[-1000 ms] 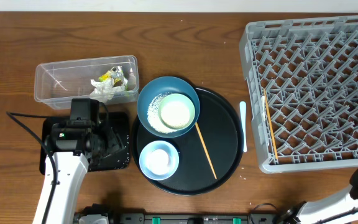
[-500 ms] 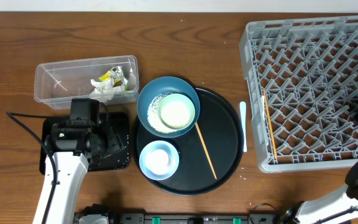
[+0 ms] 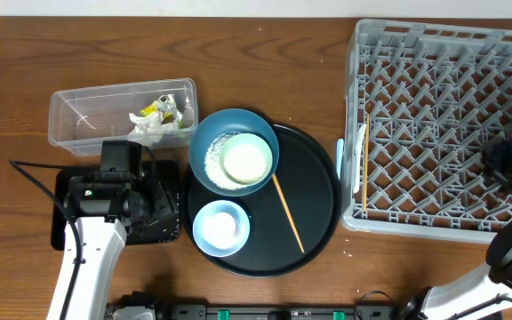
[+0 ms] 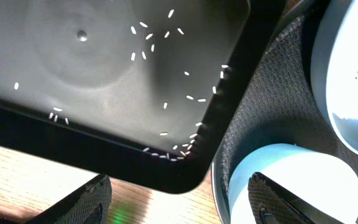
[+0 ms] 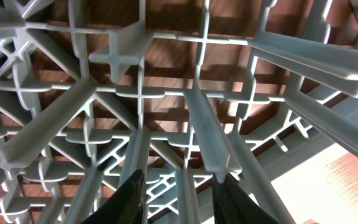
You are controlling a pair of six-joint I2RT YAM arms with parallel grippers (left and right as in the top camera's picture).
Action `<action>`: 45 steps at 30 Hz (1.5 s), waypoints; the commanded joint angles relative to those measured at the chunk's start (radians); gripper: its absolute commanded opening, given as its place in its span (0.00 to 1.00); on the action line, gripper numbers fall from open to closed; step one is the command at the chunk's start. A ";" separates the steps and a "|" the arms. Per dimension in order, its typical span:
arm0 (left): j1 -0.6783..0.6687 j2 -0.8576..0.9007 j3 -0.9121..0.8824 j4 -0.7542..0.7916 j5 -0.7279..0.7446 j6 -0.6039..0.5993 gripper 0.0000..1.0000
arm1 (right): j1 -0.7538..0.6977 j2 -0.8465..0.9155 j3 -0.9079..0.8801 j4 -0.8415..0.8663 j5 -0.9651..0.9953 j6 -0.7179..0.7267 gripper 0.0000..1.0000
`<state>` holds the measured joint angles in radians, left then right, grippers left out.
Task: Sort waste into correct bins and load items into the dishwasher rack
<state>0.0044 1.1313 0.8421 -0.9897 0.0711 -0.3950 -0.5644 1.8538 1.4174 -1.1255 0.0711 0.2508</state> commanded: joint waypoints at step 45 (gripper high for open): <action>-0.001 -0.002 0.018 -0.004 -0.011 0.002 0.72 | -0.181 -0.021 0.059 0.294 0.111 0.026 0.79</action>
<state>0.0044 1.1313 0.8421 -0.9897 0.0711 -0.3950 -0.7364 1.8259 1.4811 -0.8501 0.1734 0.2508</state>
